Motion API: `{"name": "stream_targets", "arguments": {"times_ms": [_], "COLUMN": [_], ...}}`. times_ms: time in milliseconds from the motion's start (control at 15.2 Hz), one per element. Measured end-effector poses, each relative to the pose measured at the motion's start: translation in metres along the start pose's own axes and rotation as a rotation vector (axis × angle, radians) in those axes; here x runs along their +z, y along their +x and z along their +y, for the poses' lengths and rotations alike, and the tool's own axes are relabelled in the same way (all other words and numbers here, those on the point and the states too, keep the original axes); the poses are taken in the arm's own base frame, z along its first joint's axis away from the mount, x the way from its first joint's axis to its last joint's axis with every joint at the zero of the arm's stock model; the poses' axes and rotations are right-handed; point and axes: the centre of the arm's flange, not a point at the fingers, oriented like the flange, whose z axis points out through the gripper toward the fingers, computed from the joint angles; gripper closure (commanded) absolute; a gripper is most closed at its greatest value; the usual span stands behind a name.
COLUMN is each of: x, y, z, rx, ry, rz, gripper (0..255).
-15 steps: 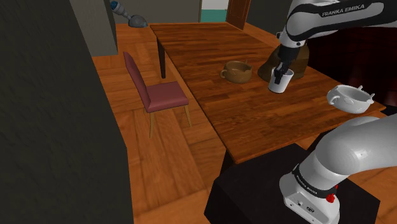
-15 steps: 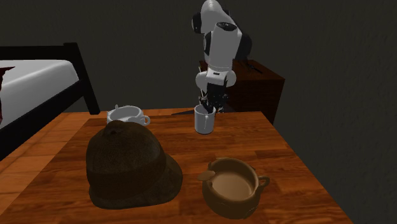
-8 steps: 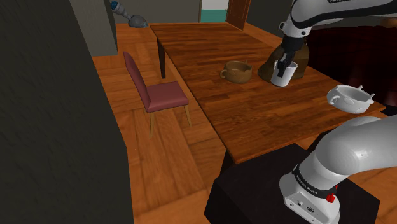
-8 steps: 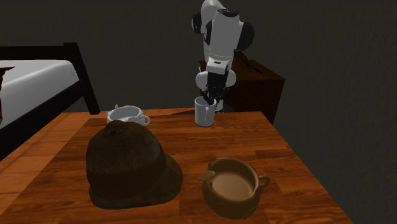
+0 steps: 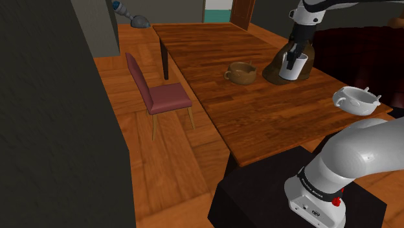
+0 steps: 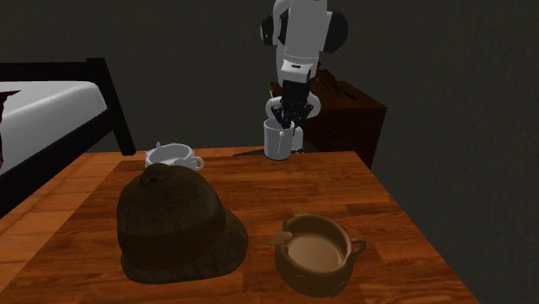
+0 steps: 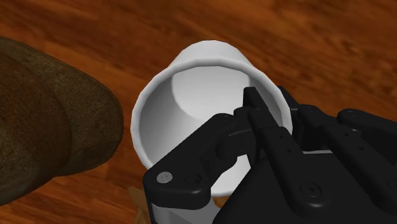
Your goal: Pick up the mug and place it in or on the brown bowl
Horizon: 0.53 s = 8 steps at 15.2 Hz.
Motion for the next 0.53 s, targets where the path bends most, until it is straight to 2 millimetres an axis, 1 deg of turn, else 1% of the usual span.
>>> {"name": "stream_targets", "arguments": {"times_ms": [264, 330, 396, 462, 528], "x": [-0.020, -0.023, -0.024, -0.028, -0.027], "y": [-0.002, 0.004, 0.013, 0.024, 0.037], "z": [0.001, 0.003, 0.005, 0.007, 0.010], "rx": [0.000, 0.000, 0.000, 0.000, 0.000], "ry": [0.000, 0.000, 0.000, 0.000, 0.000], "rz": [0.000, 0.000, 0.000, 0.000, 0.000], "gripper": [255, 255, 255, 255, 255]}}
